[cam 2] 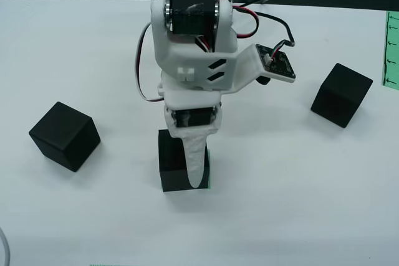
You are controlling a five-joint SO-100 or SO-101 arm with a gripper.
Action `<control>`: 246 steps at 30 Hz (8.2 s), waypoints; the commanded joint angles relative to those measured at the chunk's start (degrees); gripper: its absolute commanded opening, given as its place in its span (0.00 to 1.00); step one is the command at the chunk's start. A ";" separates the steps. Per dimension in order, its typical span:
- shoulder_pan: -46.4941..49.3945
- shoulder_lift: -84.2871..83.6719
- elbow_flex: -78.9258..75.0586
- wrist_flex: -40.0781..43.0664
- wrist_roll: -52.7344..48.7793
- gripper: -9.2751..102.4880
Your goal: Stack 3 Blocks on the chosen place.
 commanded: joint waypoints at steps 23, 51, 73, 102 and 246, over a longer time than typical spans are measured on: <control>32.43 15.47 7.82 0.35 -10.02 0.41; 33.75 -7.21 -10.11 0.35 -1.85 0.41; 28.13 14.06 3.25 0.18 -7.03 0.28; 6.15 17.84 2.20 0.53 -5.98 0.28; -51.59 1.23 -0.53 0.44 4.39 0.44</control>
